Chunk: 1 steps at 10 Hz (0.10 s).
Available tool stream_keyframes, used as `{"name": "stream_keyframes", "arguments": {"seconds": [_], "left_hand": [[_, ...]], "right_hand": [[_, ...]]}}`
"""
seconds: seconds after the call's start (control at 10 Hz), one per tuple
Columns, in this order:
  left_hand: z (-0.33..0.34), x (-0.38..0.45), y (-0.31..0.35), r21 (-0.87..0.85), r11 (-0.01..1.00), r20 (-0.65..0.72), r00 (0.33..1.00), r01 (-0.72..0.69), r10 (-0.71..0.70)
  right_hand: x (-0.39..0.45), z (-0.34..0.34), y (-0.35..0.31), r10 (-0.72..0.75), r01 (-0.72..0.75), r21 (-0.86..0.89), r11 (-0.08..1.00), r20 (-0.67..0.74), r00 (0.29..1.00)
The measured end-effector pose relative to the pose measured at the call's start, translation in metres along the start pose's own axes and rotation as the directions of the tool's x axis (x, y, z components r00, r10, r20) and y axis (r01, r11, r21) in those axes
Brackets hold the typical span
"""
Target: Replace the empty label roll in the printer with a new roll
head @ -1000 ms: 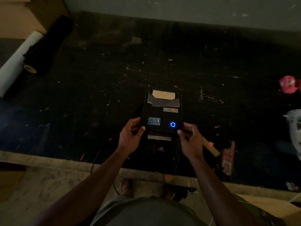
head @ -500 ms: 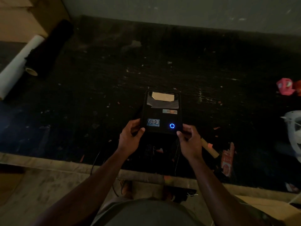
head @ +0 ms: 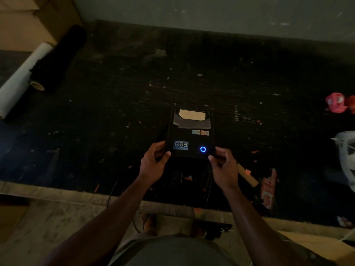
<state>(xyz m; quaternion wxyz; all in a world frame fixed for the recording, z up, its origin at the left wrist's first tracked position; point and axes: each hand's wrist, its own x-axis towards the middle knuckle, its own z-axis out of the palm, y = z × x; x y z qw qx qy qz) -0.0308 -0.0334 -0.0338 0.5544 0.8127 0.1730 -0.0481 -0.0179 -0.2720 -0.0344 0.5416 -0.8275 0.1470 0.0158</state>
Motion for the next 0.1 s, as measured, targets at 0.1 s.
{"name": "stream_keyframes", "arguments": {"seconds": [0.1], "left_hand": [[-0.0042,0.0007,-0.0013,0.006,0.999,0.015,0.999,0.052,-0.052]], "right_hand": [[-0.0014,-0.0013,0.0027,0.004,-0.004,-0.019,1.000,0.001,1.000]]}}
